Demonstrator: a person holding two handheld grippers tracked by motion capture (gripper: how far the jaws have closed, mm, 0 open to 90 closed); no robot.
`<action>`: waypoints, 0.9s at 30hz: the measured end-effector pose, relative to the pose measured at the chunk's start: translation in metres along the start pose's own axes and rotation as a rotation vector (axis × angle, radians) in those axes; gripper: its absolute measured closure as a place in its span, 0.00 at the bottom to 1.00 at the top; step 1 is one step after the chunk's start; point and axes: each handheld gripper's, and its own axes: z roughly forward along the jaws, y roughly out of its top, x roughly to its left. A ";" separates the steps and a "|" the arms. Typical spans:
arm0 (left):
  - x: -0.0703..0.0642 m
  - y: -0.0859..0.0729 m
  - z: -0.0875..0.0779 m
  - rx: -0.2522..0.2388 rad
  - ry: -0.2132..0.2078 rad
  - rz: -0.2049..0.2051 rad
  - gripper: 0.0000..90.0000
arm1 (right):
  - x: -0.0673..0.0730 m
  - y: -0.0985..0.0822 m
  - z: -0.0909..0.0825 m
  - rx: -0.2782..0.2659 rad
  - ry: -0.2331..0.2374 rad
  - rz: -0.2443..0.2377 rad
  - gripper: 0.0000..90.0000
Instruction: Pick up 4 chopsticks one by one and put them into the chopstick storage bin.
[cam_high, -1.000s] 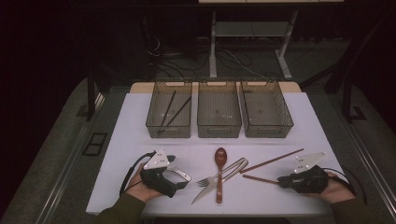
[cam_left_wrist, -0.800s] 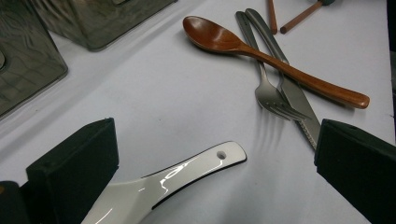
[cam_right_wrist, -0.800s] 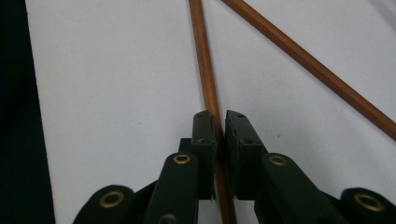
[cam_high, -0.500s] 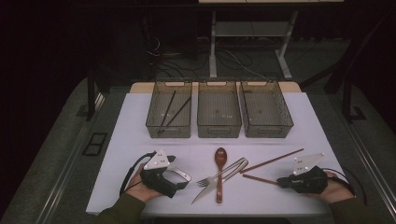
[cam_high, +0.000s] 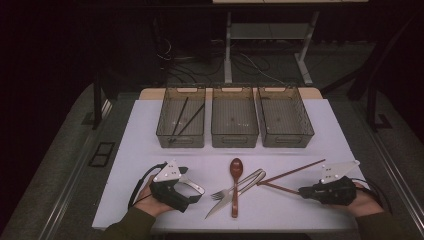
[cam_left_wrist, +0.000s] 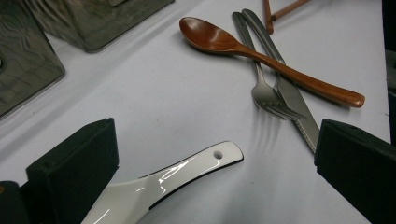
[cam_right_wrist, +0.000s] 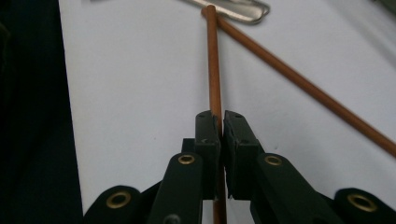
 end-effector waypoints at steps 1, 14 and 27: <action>0.000 0.000 0.000 0.000 0.000 -0.001 0.00 | -0.001 0.000 -0.002 -0.013 -0.001 0.004 0.94; 0.002 -0.002 -0.008 -0.023 0.015 -0.008 0.00 | -0.007 0.013 -0.008 -0.121 -0.074 0.110 0.94; -0.001 -0.002 -0.009 -0.034 0.034 -0.032 0.00 | -0.007 0.047 0.011 -0.142 -0.106 0.136 0.94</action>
